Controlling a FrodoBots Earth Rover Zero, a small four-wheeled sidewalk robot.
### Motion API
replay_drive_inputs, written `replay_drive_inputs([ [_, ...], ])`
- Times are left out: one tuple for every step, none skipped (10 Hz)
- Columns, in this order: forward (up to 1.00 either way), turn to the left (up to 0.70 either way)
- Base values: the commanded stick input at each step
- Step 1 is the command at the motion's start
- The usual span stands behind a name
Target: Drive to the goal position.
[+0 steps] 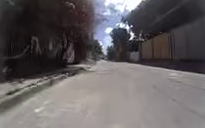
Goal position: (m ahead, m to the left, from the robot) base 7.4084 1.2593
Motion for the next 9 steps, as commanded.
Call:
replay_drive_inputs([
  [1.00,0.00],
  [1.00,0.00],
  [1.00,0.00],
  [1.00,0.00],
  [1.00,0.00],
  [1.00,0.00],
  [1.00,0.00],
  [1.00,0.02],
  [1.00,0.15],
])
